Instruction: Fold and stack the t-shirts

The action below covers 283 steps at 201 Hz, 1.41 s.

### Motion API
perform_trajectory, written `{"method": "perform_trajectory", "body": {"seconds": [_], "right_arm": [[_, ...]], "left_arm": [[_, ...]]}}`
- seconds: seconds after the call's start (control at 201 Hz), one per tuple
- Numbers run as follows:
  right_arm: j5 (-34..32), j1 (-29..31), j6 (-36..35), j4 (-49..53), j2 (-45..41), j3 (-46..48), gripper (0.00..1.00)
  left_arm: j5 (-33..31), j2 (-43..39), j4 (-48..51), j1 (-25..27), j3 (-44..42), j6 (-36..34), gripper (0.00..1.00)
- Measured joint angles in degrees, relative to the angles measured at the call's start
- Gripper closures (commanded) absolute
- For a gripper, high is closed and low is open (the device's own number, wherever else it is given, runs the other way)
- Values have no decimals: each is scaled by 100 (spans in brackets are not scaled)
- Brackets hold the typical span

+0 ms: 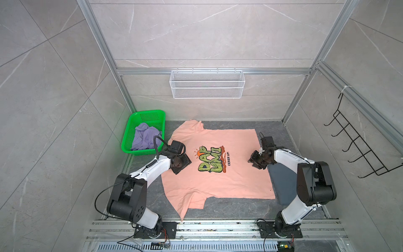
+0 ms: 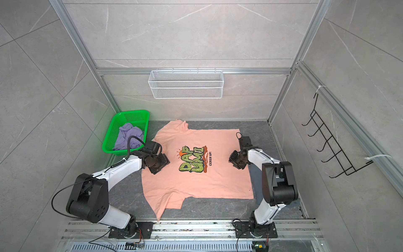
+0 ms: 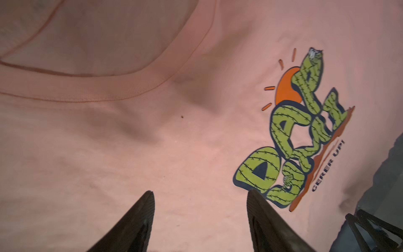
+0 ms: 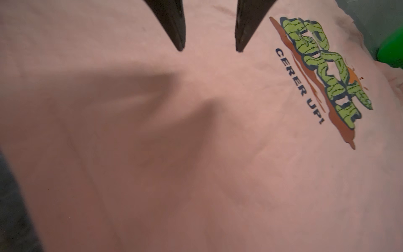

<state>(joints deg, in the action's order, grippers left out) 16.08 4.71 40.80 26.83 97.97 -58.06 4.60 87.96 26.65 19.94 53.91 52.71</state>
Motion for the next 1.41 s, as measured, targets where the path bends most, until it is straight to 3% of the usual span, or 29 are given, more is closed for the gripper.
{"method": "perform_trajectory", "body": {"seconds": [0.383, 0.702, 0.95, 1.085, 1.309, 1.368, 1.408], "right_arm": [[7, -2, 20, -98, 496, -234, 60], [-22, 0, -26, 94, 1451, -1541, 61], [-175, 4, -96, 173, 1410, -1561, 60], [-256, 4, -297, 339, 876, -1287, 59], [-256, 7, -435, 492, -789, -1126, 56], [-251, 28, -396, 507, -1191, -914, 49], [-254, 61, -372, 505, -1423, -708, 33]], "left_arm": [[254, 564, -682, -525, -297, 33, 30], [688, 1495, -861, -1091, 732, -461, 31], [638, 1705, -553, -1099, 1152, -907, 33], [619, 1401, -352, -1099, 1165, -1097, 33], [452, -229, 400, -804, 1167, -1322, 31], [396, -625, 575, -439, 1095, -1333, 27], [343, -866, 654, -122, 977, -1331, 21]]}}
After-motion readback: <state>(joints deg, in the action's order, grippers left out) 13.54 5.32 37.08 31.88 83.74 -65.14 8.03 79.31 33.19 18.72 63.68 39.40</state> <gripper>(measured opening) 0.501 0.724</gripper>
